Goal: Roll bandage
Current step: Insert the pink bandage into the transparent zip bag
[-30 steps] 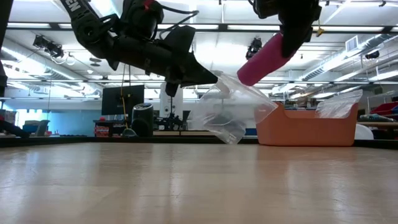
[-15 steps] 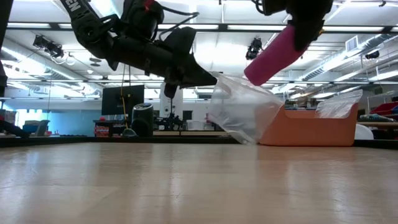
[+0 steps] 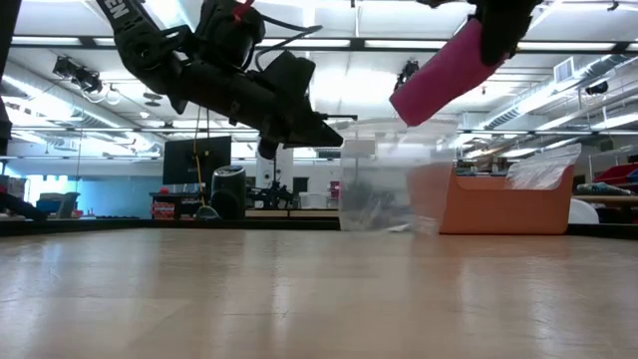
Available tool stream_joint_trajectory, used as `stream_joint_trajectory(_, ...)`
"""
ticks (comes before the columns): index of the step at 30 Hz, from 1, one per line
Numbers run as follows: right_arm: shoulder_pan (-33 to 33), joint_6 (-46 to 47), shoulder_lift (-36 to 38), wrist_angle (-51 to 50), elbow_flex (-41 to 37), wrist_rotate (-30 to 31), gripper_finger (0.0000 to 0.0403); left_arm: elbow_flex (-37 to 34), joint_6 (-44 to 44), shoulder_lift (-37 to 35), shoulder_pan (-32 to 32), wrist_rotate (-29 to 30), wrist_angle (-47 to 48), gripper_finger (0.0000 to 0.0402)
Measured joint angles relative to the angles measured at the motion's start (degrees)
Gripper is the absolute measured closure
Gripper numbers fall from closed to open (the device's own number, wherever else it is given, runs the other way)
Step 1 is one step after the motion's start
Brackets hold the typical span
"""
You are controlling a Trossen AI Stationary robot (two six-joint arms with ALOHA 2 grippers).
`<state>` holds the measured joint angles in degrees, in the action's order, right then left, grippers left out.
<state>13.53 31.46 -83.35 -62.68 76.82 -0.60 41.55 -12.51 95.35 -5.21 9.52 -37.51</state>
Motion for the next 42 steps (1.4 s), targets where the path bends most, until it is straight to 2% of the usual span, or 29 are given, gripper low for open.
stream_joint_trajectory(4,3.9,2.7,0.1,6.4,-6.0,4.0,0.0352,-0.1,0.5,-0.6,-1.8,-0.2,-0.2,0.0402)
stream_joint_trajectory(9,6.7,7.3,0.0,30.1,-23.3,5.3,0.0352,-0.1,0.8,-0.9,-3.4,-4.0,0.0,0.0402)
stream_joint_trajectory(12,7.2,9.9,0.0,39.5,-30.6,5.5,0.0352,-0.1,1.3,-0.9,-3.7,-5.7,0.0,0.0402)
stream_joint_trajectory(16,7.2,12.1,0.0,42.7,-35.5,5.7,0.0335,-0.1,1.4,-0.9,-3.7,-6.3,0.0,0.0402)
stream_joint_trajectory(22,7.1,13.0,0.0,39.3,-35.0,4.3,0.0252,-0.1,1.4,-0.9,-3.7,-6.7,0.0,0.0402)
stream_joint_trajectory(31,7.0,14.6,0.0,22.8,-25.8,1.8,0.0133,-0.1,1.4,-0.9,-3.7,-8.0,0.2,0.0402)
stream_joint_trajectory(36,5.5,13.2,0.0,25.9,-22.7,8.8,0.0095,-0.1,1.7,-0.9,-3.7,-8.2,0.2,0.0402)
stream_joint_trajectory(39,3.8,11.8,0.0,26.8,-23.0,13.8,0.0086,-0.1,1.7,-0.9,-3.7,-8.2,0.2,0.0402)
stream_joint_trajectory(42,1.8,11.9,0.0,26.5,-24.2,16.1,0.0086,-0.1,1.8,-0.9,-3.7,-8.2,0.3,0.0402)
